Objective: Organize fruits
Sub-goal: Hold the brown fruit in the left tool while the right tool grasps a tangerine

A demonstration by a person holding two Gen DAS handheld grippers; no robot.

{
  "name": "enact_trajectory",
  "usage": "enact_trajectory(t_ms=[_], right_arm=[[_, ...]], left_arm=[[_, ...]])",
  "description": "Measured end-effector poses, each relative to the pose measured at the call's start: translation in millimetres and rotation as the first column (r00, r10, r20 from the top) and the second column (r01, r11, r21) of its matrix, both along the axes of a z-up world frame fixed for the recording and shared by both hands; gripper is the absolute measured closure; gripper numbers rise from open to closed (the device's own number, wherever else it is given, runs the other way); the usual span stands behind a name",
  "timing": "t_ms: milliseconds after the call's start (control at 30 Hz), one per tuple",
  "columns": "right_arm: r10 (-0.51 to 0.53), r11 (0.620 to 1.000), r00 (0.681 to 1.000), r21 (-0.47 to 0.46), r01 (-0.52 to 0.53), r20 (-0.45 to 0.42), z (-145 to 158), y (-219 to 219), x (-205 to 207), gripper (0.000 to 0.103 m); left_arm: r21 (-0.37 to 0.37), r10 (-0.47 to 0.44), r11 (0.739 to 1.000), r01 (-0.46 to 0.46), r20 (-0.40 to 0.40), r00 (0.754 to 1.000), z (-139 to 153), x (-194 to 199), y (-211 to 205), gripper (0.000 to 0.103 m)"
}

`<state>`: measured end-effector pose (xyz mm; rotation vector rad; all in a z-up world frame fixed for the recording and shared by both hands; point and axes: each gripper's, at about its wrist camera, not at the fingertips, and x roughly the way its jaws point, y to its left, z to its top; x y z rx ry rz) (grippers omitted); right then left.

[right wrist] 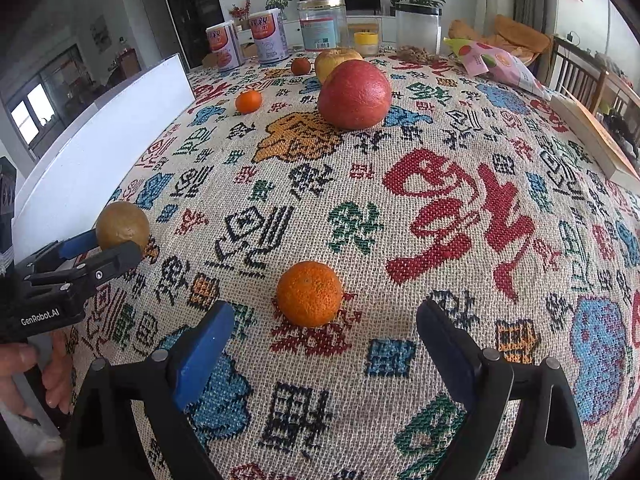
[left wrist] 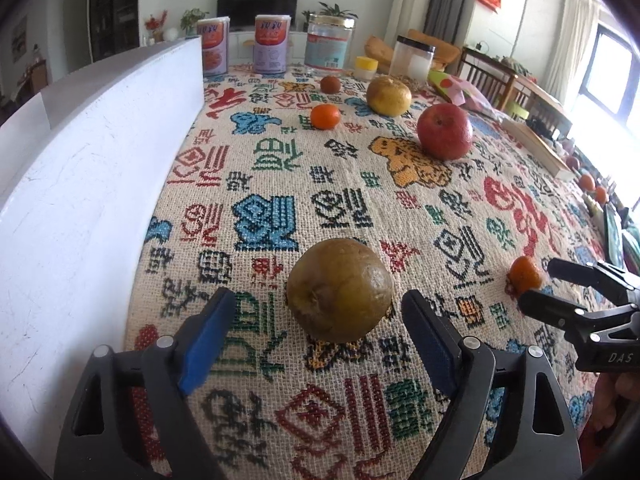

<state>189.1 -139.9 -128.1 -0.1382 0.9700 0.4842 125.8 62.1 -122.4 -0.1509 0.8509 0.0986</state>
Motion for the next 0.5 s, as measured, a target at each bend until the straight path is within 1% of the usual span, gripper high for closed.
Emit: enact_trajectory(t_ms=[33,67,100,133,167,200,233,300,333,367,433,500], right_arm=[[0.007,1.000,1.000,0.011,-0.007,0.009,2.2,0.3,-1.6,0.016],[0.018,1.000,1.000,0.016,-0.018,0.014,3.4,1.8,-3.1,0.021],[0.029,0.999,0.999,0.018,-0.029,0.015,3.6,4.3,-4.3,0.029],[0.038,0.999,0.999,0.020,-0.039,0.011,2.7,6.4,-4.5,0.033],[0.044,0.999,0.999,0.027,-0.044,-0.002,0.7,7.8,-3.8,0.041],[0.044,0.998,0.999,0.034,-0.044,-0.019,-2.2,8.3,-1.8,0.046],[0.031,0.999,0.999,0.044,-0.030,-0.012,-2.1,7.2,-0.9,0.048],[0.002,0.996,1.000,0.089,0.000,-0.017,-2.9,1.9,2.2,0.056],[-0.012,0.995,1.000,0.095,0.014,-0.015,-3.1,-0.1,3.2,0.061],[-0.024,0.994,1.000,0.102,0.026,-0.018,-3.4,-2.6,4.5,0.074],[-0.033,0.992,0.999,0.122,0.036,-0.021,-2.2,-6.0,4.6,0.074],[-0.038,0.986,0.999,0.160,0.038,-0.003,4.8,-11.0,1.3,0.074]], left_arm=[[0.027,-0.016,0.999,0.016,-0.013,1.000,-0.8,3.6,-4.4,0.039],[0.027,-0.039,0.999,0.040,-0.022,0.999,-2.1,6.5,-7.9,0.052],[0.034,-0.041,0.999,0.041,-0.023,0.999,-2.0,7.2,-10.5,0.052],[0.045,-0.034,0.998,0.035,-0.019,0.999,-1.5,6.3,-12.9,0.052],[0.038,-0.039,0.998,0.040,-0.018,0.999,-1.5,5.3,-13.8,0.053],[0.021,-0.050,0.998,0.051,-0.018,0.999,-1.3,3.1,-14.6,0.053],[0.010,-0.059,0.998,0.059,-0.021,0.998,-0.3,0.0,-16.3,0.053],[-0.004,-0.073,0.997,0.073,-0.026,0.997,3.6,-7.3,-19.4,0.053],[-0.026,-0.079,0.997,0.078,-0.028,0.996,7.0,-11.7,-19.8,0.053],[-0.057,-0.083,0.995,0.081,-0.033,0.996,11.2,-16.9,-19.4,0.053],[-0.132,-0.091,0.988,0.085,-0.040,0.995,22.0,-28.3,-16.7,0.053],[-0.211,-0.097,0.974,0.086,-0.043,0.994,37.5,-42.6,-12.9,0.053]])
